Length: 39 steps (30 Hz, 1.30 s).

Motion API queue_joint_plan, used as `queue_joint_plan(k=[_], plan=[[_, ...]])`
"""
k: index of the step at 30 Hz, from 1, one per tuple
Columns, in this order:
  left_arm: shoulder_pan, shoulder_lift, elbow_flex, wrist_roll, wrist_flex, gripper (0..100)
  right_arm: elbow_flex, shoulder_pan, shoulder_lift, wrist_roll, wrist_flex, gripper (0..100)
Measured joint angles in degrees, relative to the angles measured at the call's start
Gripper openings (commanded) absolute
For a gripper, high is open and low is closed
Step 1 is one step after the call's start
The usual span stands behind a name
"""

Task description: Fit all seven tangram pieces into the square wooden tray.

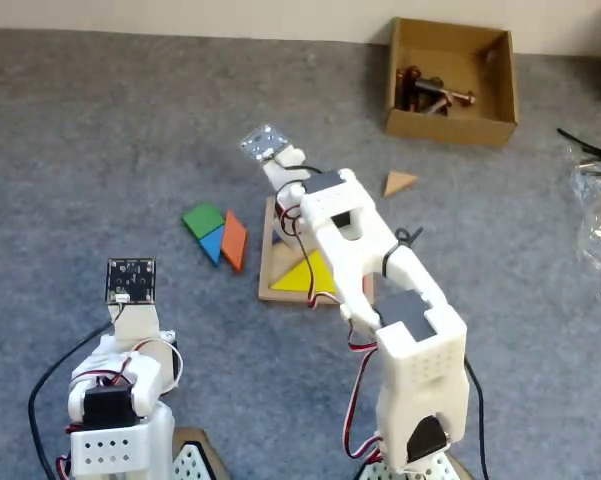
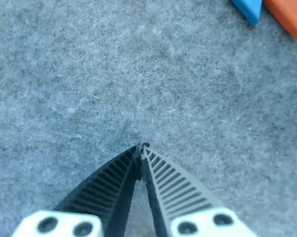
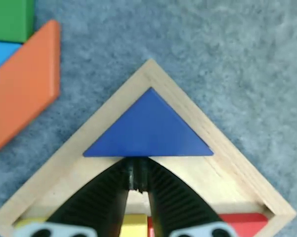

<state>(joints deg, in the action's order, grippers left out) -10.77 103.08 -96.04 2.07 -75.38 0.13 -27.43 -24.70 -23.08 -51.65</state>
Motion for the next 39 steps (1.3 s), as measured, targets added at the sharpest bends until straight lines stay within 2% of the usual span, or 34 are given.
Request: queue_joint_plan(k=[3,18,30,39], plan=[[0.0,0.0,0.0,0.0,0.0,0,0.0,0.0,0.0,0.0,-0.8,0.5],[0.0,0.0,0.0,0.0,0.0,0,-9.4,0.4,0.0,0.1,-17.8,0.6],[0.0,0.0,0.0,0.0,0.0,0,-29.8,1.7,0.0,0.1,-38.8,0.5],[0.0,0.0,0.0,0.0,0.0,0,-42.3,7.6,0.0,2.8,-48.0,0.5]])
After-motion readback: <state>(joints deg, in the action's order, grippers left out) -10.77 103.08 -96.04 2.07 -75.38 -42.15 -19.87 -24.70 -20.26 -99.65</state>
